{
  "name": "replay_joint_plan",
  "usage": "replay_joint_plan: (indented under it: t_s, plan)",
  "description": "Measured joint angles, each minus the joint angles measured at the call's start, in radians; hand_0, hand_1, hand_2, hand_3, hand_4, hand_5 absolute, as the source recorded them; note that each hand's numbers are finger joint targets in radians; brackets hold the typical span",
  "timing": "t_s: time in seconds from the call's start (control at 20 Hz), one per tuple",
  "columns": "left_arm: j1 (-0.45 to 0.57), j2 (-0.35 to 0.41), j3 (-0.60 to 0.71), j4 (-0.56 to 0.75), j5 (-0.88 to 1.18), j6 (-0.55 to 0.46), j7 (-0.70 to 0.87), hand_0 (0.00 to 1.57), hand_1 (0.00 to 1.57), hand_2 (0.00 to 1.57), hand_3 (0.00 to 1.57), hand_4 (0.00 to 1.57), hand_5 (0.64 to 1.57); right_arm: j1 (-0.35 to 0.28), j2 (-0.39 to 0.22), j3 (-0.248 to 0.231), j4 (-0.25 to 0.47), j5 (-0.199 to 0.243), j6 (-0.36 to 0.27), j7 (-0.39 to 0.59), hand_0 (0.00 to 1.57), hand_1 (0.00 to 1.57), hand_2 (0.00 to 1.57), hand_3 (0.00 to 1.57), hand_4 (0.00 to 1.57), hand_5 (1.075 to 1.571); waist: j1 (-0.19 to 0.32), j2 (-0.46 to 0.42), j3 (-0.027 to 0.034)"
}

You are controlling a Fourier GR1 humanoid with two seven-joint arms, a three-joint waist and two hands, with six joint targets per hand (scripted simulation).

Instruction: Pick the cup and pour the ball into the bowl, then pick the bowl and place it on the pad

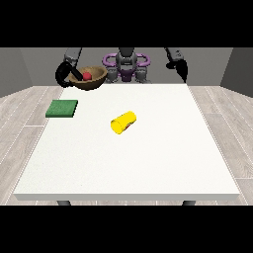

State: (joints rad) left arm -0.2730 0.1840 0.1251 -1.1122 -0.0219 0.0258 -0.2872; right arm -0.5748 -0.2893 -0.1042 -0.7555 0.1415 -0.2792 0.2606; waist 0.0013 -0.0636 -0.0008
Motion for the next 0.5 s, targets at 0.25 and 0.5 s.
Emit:
replay_joint_plan:
  t_s: [0.25, 0.5]
  plan:
    - [-0.027, 0.02, 0.016, -0.021, 0.023, -0.036, -0.02, 0.0, 0.0, 0.0, 0.0, 1.25, 1.503, 0.003, -0.099, -0.065, -0.005, -0.031, 0.058, -0.034, 1.57, 1.57, 1.57, 0.22, 0.88, 1.57, 0.028, 0.075, 0.0004]
    - [-0.058, 0.133, 0.115, -0.052, 0.119, -0.13, -0.005, 0.0, 0.0, 0.0, 0.0, 1.31, 1.567, 0.053, -0.212, -0.141, 0.029, -0.07, 0.128, -0.145, 1.57, 1.57, 1.57, 0.0, 0.87, 1.571, 0.061, 0.127, 0.001]
